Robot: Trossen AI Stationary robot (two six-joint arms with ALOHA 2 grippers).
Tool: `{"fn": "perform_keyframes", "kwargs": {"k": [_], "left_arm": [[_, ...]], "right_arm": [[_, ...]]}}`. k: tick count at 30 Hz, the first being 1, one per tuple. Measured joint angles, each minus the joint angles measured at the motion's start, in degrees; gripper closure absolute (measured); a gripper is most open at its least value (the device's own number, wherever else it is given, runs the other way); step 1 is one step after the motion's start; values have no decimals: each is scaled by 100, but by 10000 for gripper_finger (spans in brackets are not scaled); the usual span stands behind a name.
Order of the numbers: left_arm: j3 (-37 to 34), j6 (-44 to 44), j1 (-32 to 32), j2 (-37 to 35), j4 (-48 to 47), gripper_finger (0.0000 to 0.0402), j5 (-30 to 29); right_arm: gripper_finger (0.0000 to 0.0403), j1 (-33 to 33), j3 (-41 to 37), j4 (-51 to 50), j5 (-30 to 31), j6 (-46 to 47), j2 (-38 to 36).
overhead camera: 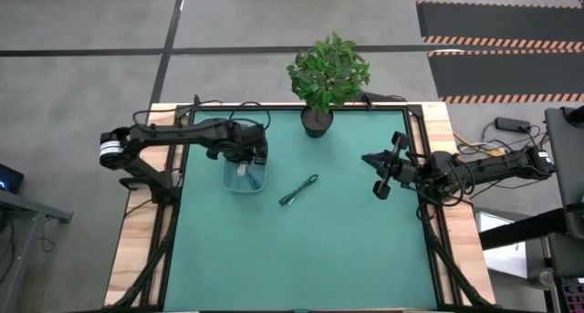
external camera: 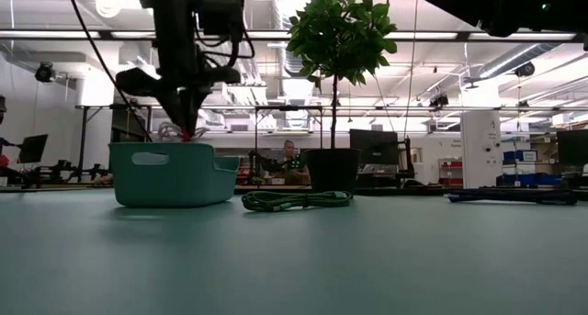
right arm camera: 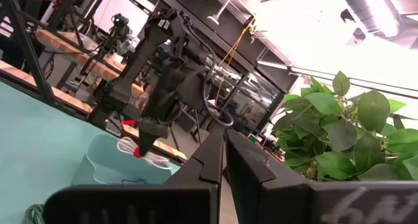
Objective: Pick and place USB-C Cables
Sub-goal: Put the white charger cable into the green bin
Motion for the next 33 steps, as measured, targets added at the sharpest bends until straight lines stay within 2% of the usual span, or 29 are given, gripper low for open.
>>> {"fn": "perform_keyframes", "kwargs": {"k": [7, 21, 33], "left_arm": [[-327, -6, 147, 4, 97, 370, -11], [-818, -26, 411, 4, 880, 370, -50], [-894, -9, 411, 4, 941, 370, -143]], "right_arm": [[392, 0, 0, 2, 0, 0, 2], [392, 0, 0, 0, 2, -9, 4], [392, -2, 0, 0, 2, -43, 4]]}}
